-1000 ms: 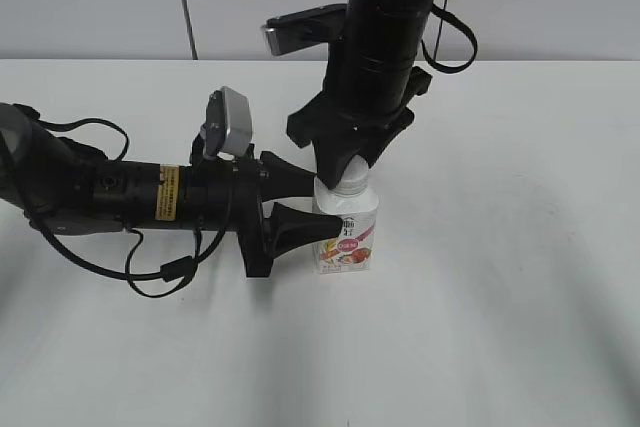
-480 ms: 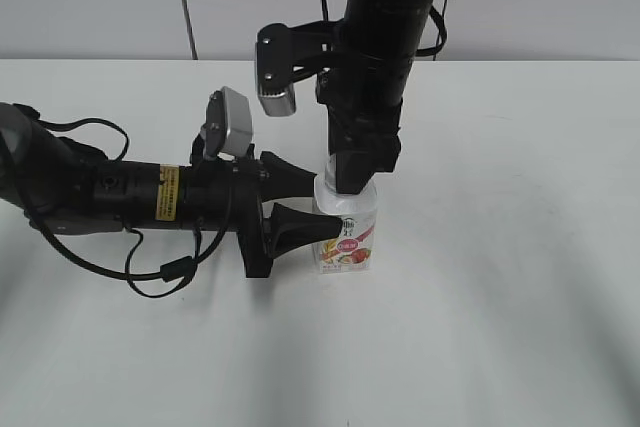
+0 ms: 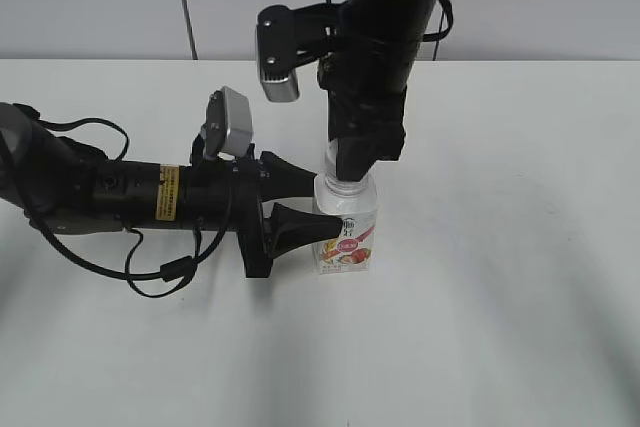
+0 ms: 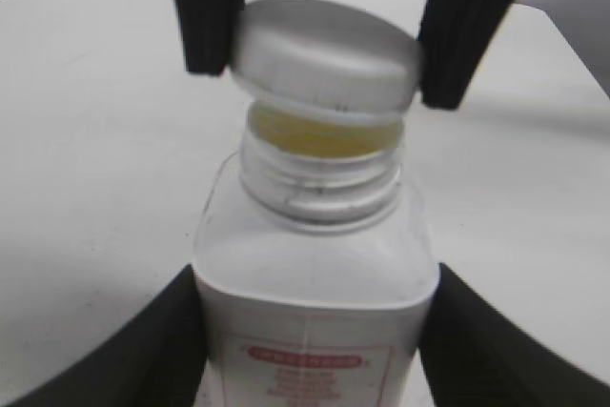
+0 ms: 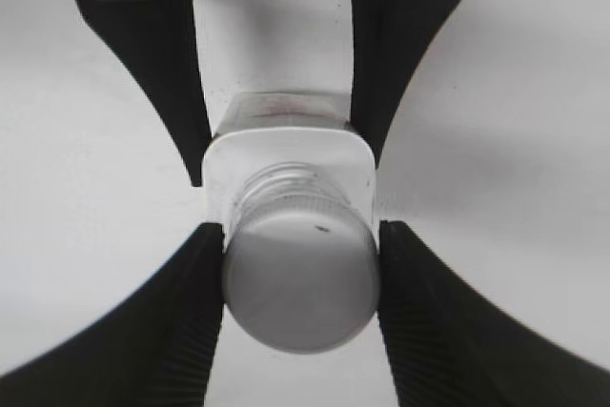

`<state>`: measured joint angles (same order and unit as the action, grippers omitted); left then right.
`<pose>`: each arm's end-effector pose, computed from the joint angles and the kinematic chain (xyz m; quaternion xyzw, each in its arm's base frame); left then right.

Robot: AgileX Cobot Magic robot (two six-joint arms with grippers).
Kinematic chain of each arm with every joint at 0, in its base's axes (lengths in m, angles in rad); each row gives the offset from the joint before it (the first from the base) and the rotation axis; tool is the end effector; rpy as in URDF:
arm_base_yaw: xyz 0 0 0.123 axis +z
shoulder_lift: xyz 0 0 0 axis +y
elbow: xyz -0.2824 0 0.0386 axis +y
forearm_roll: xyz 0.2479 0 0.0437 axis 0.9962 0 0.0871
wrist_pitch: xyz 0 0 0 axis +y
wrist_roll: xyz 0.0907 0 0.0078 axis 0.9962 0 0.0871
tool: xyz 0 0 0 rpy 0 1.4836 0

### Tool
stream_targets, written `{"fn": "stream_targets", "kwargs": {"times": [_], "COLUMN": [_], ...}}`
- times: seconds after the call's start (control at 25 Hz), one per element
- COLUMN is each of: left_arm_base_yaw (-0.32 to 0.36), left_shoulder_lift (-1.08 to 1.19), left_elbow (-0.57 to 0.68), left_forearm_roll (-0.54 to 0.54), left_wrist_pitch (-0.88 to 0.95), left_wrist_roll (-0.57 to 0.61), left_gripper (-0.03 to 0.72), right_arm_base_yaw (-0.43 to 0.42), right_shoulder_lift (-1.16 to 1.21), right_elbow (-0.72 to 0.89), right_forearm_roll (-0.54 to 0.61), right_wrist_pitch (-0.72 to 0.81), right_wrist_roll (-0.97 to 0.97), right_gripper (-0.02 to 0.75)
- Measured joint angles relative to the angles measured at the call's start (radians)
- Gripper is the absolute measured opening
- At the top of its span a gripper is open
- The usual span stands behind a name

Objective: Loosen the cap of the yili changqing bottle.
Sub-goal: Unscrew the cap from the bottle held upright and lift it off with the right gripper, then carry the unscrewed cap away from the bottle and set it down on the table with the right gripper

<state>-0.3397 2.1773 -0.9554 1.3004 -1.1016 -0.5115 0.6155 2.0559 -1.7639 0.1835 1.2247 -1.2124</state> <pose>0.3092 -0.1922 0.0867 0.5210 0.6190 -0.4086 0.4224 0.3411 0.2603 0.2366 -0.7714 0.6263 0.0636 0.0931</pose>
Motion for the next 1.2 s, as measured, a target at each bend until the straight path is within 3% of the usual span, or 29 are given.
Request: {"fn": "stream_targets", "kwargs": {"times": [0.24,0.64,0.92,1.2], "left_arm_base_yaw": [0.000,0.000,0.000,0.000], "left_shoulder_lift": [0.000,0.000,0.000,0.000], "left_elbow": [0.000,0.000,0.000,0.000], "left_forearm_roll": [0.000,0.001,0.002,0.004], "left_wrist_pitch": [0.000,-0.001,-0.001,-0.001], "left_wrist_roll": [0.000,0.000,0.000,0.000], "left_gripper": [0.412,0.412,0.412,0.412], "right_arm_base_yaw": [0.000,0.000,-0.008,-0.069], "right_shoulder_lift": [-0.049,-0.058,-0.058,-0.102], "right_elbow": [-0.002,-0.027,-0.027,0.020], "right_forearm_roll": [0.001,-0.012,-0.026,-0.131], "right_wrist_pitch": [-0.001,-0.001,-0.001,-0.001], "right_wrist_roll": [0.107,1.231,1.326,1.322], "right_gripper": [0.389,0.389,0.388,0.388]}}
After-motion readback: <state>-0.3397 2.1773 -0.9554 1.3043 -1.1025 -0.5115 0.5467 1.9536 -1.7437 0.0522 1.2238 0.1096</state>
